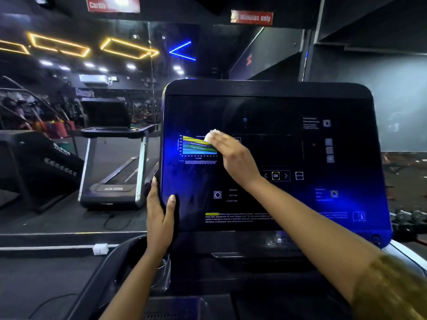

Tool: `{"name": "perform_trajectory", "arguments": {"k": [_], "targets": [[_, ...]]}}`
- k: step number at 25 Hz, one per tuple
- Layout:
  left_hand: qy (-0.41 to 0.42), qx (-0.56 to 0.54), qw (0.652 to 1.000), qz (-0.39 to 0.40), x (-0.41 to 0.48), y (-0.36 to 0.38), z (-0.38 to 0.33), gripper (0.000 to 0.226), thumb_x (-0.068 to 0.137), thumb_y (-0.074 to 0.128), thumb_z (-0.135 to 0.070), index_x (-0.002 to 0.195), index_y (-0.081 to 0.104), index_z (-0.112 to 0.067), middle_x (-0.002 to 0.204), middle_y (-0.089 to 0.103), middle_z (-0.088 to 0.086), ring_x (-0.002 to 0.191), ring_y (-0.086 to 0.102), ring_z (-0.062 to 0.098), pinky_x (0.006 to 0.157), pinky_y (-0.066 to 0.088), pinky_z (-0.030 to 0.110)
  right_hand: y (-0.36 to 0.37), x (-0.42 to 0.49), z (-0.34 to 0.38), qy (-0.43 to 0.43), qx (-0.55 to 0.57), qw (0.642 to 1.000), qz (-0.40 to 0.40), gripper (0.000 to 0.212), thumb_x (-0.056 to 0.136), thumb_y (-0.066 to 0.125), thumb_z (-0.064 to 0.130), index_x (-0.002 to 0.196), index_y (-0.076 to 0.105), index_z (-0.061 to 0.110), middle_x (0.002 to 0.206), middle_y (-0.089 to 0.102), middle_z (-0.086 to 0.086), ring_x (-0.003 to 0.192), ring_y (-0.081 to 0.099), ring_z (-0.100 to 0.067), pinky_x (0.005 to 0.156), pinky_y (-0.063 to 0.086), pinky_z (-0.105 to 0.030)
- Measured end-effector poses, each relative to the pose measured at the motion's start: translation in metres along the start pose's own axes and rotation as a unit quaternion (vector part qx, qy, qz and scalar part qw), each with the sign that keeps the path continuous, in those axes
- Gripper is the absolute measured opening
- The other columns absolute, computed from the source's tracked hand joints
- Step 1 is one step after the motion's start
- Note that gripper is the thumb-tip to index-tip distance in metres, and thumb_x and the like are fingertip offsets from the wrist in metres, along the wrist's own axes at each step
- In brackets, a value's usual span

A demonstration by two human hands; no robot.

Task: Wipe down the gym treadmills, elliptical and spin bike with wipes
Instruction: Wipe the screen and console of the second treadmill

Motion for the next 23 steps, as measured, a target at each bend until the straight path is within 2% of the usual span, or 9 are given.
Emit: {"name": "perform_trajectory", "arguments": {"k": [1,3,5,7,11,15,18,20,23], "targets": [[-0.017,-0.009,1.0,-0.005,0.0,0.001,-0.001,0.08,0.079,0.031,-0.062,0.149,0.022,-0.024,0.147,0.025,-0.017,0.128,0.024,-0.009,0.095,0.017,-0.005,0.006,0.009,0.002,0.011,-0.001,1.0,0.0,0.049,0.082,0.029,-0.003,0.117,0.062,-0.001,0.12,0.062,-0.015,0.115,0.058,-0.028,0.091,0.051,-0.041],[-0.043,-0.015,0.999,-0.01,0.0,0.002,-0.001,0.079,0.076,0.027,-0.065,0.148,0.023,-0.032,0.14,0.027,-0.025,0.124,0.03,-0.005,0.096,0.025,0.009,0.017,0.013,0.015,0.009,0.002,1.0,-0.002,0.048,0.082,0.029,-0.001,0.116,0.062,-0.002,0.119,0.063,-0.016,0.114,0.058,-0.03,0.09,0.052,-0.041],[-0.053,-0.01,0.998,-0.01,0.001,0.002,0.002,0.076,0.076,0.025,-0.066,0.146,0.022,-0.037,0.144,0.03,-0.022,0.124,0.034,0.0,0.097,0.029,0.021,0.028,-0.007,0.038,-0.057,-0.008,0.998,0.002,0.046,0.081,0.033,-0.002,0.115,0.064,-0.001,0.119,0.063,-0.016,0.113,0.059,-0.028,0.092,0.051,-0.034],[-0.05,-0.008,0.999,-0.004,0.001,0.002,0.005,0.071,0.076,0.024,-0.067,0.143,0.02,-0.043,0.15,0.03,-0.015,0.127,0.036,0.003,0.097,0.03,0.024,0.041,-0.046,0.06,-0.159,-0.009,0.987,0.026,0.04,0.085,0.038,-0.003,0.115,0.063,-0.002,0.122,0.061,-0.016,0.116,0.057,-0.026,0.1,0.043,-0.03],[-0.044,-0.008,0.999,0.005,0.0,0.002,0.005,0.065,0.078,0.023,-0.068,0.139,0.017,-0.048,0.15,0.03,-0.015,0.124,0.038,0.0,0.093,0.032,0.02,0.041,-0.09,0.071,-0.265,-0.01,0.961,0.076,0.031,0.094,0.041,0.002,0.116,0.063,0.0,0.124,0.06,-0.013,0.12,0.054,-0.023,0.098,0.045,-0.032],[-0.019,-0.06,0.998,-0.004,0.0,0.003,0.008,0.06,0.084,0.025,-0.061,0.14,0.019,-0.04,0.141,0.025,-0.031,0.125,0.026,-0.023,0.093,0.021,-0.004,0.025,-0.017,0.057,-0.162,0.017,0.986,0.022,0.041,0.085,0.034,-0.001,0.113,0.065,-0.001,0.118,0.063,-0.016,0.11,0.061,-0.027,0.089,0.052,-0.035],[-0.028,-0.081,0.996,-0.002,0.0,0.004,0.01,0.058,0.086,0.024,-0.061,0.139,0.023,-0.039,0.141,0.028,-0.028,0.121,0.024,-0.029,0.095,0.02,-0.003,0.033,0.024,0.058,-0.124,-0.015,0.992,0.025,0.044,0.079,0.033,-0.002,0.108,0.066,-0.004,0.113,0.065,-0.018,0.105,0.063,-0.031,0.072,0.057,-0.04],[-0.031,-0.103,0.994,-0.005,0.001,0.003,0.012,0.063,0.085,0.027,-0.07,0.14,0.025,-0.038,0.145,0.03,-0.021,0.125,0.027,-0.024,0.1,0.021,0.001,0.048,0.005,0.068,-0.164,-0.026,0.985,0.045,0.041,0.081,0.037,-0.002,0.112,0.064,-0.003,0.119,0.062,-0.018,0.111,0.06,-0.03,0.078,0.056,-0.037],[-0.033,-0.124,0.992,-0.002,0.002,0.003,0.015,0.078,0.079,0.026,-0.082,0.142,0.025,-0.036,0.148,0.03,-0.02,0.131,0.03,-0.014,0.104,0.023,0.009,0.054,-0.062,0.078,-0.231,0.015,0.969,0.083,0.034,0.089,0.045,-0.001,0.118,0.06,-0.002,0.126,0.058,-0.016,0.122,0.052,-0.026,0.097,0.047,-0.034]]}}
Point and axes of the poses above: each hand's wrist, its own x-axis towards the middle knuckle, its own y-axis out of the palm, z = x × y, the point moved 1 cm from there along x, towards the middle knuckle
